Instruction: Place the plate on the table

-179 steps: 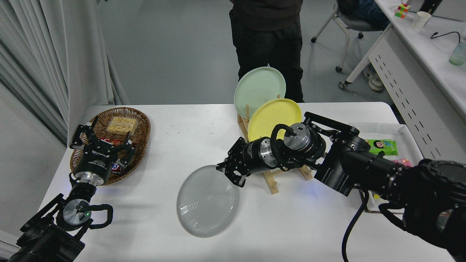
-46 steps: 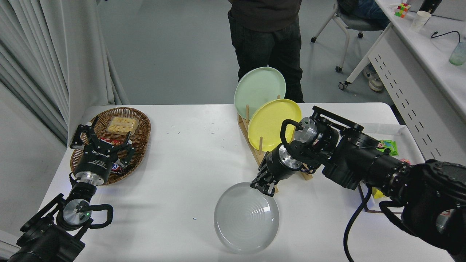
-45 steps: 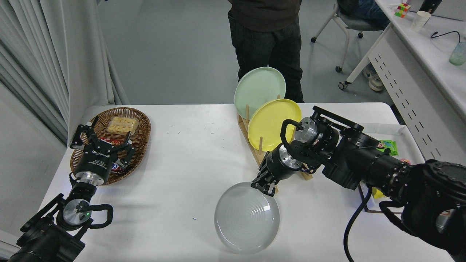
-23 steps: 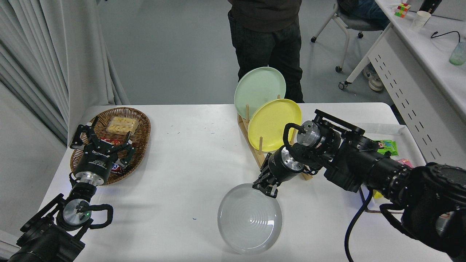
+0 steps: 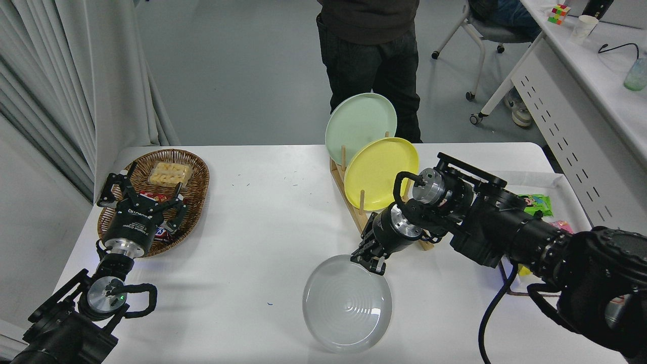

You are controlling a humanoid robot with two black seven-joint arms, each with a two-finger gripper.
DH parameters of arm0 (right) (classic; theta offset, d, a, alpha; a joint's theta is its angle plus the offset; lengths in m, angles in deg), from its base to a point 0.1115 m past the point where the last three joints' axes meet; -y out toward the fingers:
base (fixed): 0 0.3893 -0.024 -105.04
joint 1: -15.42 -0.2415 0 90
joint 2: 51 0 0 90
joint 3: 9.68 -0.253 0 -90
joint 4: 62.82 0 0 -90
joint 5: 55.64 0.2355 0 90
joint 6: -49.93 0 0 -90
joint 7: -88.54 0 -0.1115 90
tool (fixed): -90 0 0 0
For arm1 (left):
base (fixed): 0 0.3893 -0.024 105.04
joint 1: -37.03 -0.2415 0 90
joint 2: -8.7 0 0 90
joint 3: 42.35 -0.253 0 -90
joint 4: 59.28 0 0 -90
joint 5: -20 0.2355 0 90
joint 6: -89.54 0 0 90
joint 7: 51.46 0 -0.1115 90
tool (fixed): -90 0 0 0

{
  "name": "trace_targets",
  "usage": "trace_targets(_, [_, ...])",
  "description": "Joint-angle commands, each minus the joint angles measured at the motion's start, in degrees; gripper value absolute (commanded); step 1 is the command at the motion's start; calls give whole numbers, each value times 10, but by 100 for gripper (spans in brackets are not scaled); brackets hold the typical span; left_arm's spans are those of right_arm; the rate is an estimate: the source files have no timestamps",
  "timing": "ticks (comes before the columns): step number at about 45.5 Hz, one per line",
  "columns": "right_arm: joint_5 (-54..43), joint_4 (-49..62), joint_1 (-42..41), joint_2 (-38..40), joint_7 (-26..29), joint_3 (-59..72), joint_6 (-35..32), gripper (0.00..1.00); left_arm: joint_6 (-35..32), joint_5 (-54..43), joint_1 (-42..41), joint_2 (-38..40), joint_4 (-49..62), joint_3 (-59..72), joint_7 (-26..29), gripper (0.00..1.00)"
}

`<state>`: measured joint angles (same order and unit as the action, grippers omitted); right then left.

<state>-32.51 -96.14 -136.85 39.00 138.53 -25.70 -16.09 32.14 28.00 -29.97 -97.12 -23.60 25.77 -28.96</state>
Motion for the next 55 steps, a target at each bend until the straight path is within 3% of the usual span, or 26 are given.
trace_targets(1, [-1,-1,0,0,0,-1,-2,8,0,0,0,0,0,0,0,98])
trace_targets(22, [-7,-1,-2,0,0,-2,-28,54,0,0,0,0,0,0,0,98])
trace_targets(26, [-5,-1,-3,0,0,-3,-42,70,0,0,0,0,0,0,0,98])
trace_targets(28, [-5,-2,-3,0,0,-6,-54,85,0,0,0,0,0,0,0,98])
trace_targets(29, [-4,-2,-3,0,0,-8,-63,98,0,0,0,0,0,0,0,98])
trace_targets(30, [-3,-2,-3,0,0,-10,-72,100,0,0,0,0,0,0,0,98])
trace_targets(45, [3,-12,-3,0,0,-14,-123,100,0,0,0,0,0,0,0,98])
trace_targets(55, [7,-24,-6,0,0,-16,-253,100,0,0,0,0,0,0,0,98])
